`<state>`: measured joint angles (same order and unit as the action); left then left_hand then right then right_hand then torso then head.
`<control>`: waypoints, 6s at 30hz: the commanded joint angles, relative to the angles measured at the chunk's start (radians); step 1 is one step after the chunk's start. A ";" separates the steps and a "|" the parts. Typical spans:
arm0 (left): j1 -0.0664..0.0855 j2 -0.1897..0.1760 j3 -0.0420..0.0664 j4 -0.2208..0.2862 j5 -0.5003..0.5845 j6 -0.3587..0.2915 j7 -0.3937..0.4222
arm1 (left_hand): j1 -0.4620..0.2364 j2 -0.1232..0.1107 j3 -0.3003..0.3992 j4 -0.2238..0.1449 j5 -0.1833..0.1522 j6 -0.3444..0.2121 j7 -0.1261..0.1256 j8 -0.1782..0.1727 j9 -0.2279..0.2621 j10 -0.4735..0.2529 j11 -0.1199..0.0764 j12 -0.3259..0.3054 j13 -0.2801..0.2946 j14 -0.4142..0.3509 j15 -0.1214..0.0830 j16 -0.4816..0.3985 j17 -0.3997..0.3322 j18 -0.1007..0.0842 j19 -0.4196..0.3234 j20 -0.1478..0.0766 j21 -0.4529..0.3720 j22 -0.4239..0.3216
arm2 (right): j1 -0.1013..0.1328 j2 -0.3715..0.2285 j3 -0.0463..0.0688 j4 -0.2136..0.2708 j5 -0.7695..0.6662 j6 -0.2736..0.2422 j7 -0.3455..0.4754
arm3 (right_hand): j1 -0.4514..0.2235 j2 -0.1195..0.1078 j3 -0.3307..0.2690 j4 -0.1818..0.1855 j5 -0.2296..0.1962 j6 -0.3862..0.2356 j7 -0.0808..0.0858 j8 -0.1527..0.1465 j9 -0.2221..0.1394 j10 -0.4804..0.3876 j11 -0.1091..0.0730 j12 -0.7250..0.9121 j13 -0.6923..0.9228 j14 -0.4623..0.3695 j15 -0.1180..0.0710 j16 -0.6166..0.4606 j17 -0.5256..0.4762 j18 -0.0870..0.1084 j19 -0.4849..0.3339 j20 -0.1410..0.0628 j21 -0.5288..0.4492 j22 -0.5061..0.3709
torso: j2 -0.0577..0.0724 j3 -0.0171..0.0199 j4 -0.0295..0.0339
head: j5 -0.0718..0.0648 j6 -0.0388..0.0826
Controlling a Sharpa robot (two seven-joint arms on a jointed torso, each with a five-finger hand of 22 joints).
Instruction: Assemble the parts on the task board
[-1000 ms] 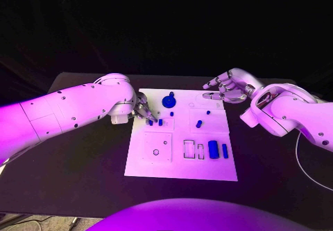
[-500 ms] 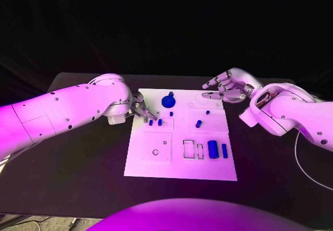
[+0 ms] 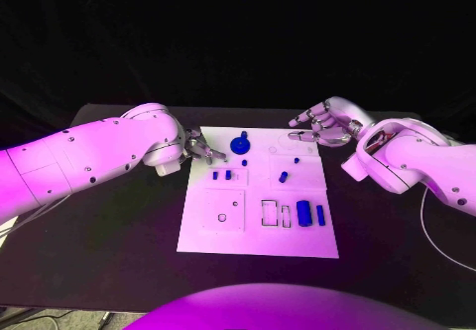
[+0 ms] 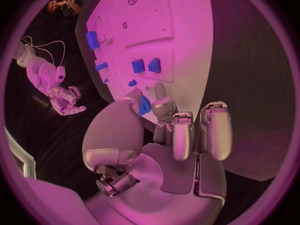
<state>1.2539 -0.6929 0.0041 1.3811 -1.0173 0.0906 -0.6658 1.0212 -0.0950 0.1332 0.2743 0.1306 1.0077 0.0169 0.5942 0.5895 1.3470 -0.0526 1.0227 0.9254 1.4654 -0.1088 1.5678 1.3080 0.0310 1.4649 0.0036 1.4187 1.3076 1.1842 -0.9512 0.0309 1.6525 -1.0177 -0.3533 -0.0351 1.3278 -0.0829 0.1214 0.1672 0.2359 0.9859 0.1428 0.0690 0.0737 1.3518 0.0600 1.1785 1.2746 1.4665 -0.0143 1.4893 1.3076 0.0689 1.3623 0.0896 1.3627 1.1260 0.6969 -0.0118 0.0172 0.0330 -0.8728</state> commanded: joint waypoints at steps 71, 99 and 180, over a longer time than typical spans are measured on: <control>-0.042 0.176 -0.044 -0.109 -0.458 -0.114 0.503 | 0.457 -0.023 0.138 -0.197 0.005 0.071 0.105 -0.460 -0.468 -0.158 0.112 -0.863 -0.855 0.026 0.080 -0.278 -0.228 0.068 0.038 0.064 -0.395 -0.093 | -0.001 0.008 0.000 -0.002 -0.001 0.009 0.011 | -0.002 0.007 -0.003 0.003 0.009 0.008 0.002 0.003 0.002 0.006 -0.003 0.003 0.001 0.075 -0.004 -0.003 0.131 0.019 -0.001 -0.003 -0.008 -0.002 | 0.001 -0.0007 0.0000 | -0.027 0.002; -0.050 0.198 -0.045 -0.141 -0.456 -0.072 0.495 | 0.441 -0.032 0.214 -0.215 -0.001 0.108 0.099 -0.476 -0.483 -0.104 0.103 -0.900 -0.853 0.024 0.074 -0.265 -0.242 0.066 0.035 0.059 -0.380 -0.074 | -0.001 0.008 0.000 -0.001 -0.001 0.011 0.011 | -0.001 0.008 -0.003 0.003 0.009 0.008 0.002 0.003 0.002 0.007 -0.004 0.005 0.002 0.075 -0.005 -0.003 0.132 0.018 0.000 -0.003 -0.008 -0.001 | 0.000 -0.0005 0.0006 | -0.029 0.000; -0.051 0.032 -0.015 -0.038 -0.287 -0.111 0.458 | 0.382 -0.048 0.311 -0.265 -0.017 0.154 0.107 -0.501 -0.498 -0.060 0.107 -0.954 -0.849 0.018 0.078 -0.253 -0.270 0.067 0.030 0.061 -0.383 -0.063 | -0.001 0.012 0.000 -0.006 -0.001 0.018 0.008 | 0.000 0.009 -0.003 0.002 0.010 0.009 0.002 0.004 0.002 0.007 -0.004 0.006 0.003 0.075 -0.005 -0.003 0.132 0.018 0.000 -0.003 -0.008 -0.001 | -0.005 -0.0005 0.0070 | -0.020 0.000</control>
<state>1.2034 -0.6632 -0.0114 1.3396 -1.2969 -0.0344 -0.2119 1.4139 -0.1411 0.4442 0.0056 0.1188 1.1541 0.1258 0.0945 0.0903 1.2794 0.0551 0.0753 0.0755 1.4657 -0.0303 1.3100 1.0388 0.1097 1.4667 0.0627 1.0368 1.2435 1.1841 -0.9400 0.0308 1.6459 -1.0156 -0.3468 -0.0329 1.3280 -0.0831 0.1216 0.1669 0.2400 0.9895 0.1464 0.0690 0.0743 1.3553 0.0565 1.1785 1.2762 1.4665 -0.0143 1.4893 1.3074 0.0689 1.3624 0.0897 1.3594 1.1258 0.6920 -0.0124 0.0242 0.0128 -0.8726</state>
